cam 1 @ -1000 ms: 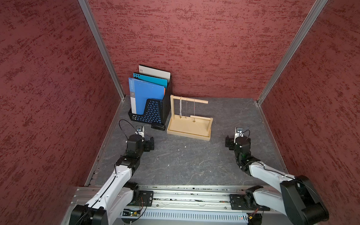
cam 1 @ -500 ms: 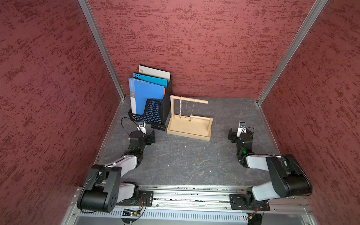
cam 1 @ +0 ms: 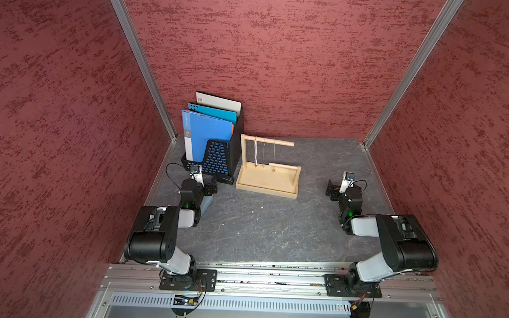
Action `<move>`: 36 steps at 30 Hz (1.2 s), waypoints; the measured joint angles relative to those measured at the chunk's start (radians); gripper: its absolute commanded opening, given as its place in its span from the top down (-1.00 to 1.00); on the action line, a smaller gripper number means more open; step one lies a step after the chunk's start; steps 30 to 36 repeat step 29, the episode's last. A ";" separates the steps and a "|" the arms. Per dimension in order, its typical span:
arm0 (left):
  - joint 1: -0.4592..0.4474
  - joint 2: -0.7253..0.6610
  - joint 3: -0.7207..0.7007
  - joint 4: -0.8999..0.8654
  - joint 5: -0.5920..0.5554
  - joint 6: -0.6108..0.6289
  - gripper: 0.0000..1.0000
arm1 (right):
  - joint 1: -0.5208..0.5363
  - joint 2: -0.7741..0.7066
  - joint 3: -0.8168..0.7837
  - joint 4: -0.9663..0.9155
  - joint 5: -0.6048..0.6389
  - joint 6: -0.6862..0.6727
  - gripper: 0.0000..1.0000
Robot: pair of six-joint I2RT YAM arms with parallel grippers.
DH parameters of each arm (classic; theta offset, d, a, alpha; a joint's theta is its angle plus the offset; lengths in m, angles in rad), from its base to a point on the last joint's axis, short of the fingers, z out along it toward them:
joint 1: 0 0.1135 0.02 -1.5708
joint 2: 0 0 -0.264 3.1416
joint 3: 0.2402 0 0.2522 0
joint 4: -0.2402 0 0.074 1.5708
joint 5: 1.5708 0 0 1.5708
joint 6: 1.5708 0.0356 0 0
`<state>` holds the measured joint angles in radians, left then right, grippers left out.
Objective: Hang the necklace on the jewelry display stand
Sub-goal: Reset both arms
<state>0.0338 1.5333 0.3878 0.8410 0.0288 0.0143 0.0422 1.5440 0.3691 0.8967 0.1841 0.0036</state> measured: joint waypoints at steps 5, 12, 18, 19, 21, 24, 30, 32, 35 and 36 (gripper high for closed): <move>0.000 0.000 0.000 0.017 0.011 -0.001 -0.99 | 0.000 0.000 0.000 0.004 -0.005 0.001 -0.97; 0.000 0.000 0.000 0.028 0.018 -0.001 -0.99 | 0.000 0.000 0.000 0.005 -0.006 0.003 -0.97; 0.000 0.000 0.000 0.029 0.018 -0.001 -0.99 | 0.000 0.000 0.000 0.005 -0.006 0.004 -0.98; 0.000 0.000 0.000 0.029 0.018 -0.001 -0.99 | 0.000 0.000 0.000 0.005 -0.006 0.004 -0.97; 0.000 0.000 0.000 0.030 0.018 -0.001 -0.99 | 0.000 0.000 0.000 0.005 -0.006 0.004 -0.97; 0.000 0.000 0.000 0.031 0.018 -0.001 -0.99 | 0.000 0.000 0.000 0.004 -0.006 0.004 -0.97; 0.000 0.000 0.000 0.032 0.018 -0.001 -0.99 | 0.000 0.000 0.000 0.004 -0.006 0.004 -0.97; 0.000 0.000 0.000 0.032 0.018 -0.001 -0.99 | 0.000 0.000 0.000 0.004 -0.006 0.004 -0.97; 0.000 0.000 0.000 0.032 0.018 -0.001 -0.99 | 0.000 0.000 0.000 0.004 -0.006 0.004 -0.97; 0.000 0.000 0.000 0.032 0.018 -0.001 -0.99 | 0.000 0.000 0.000 0.004 -0.006 0.004 -0.97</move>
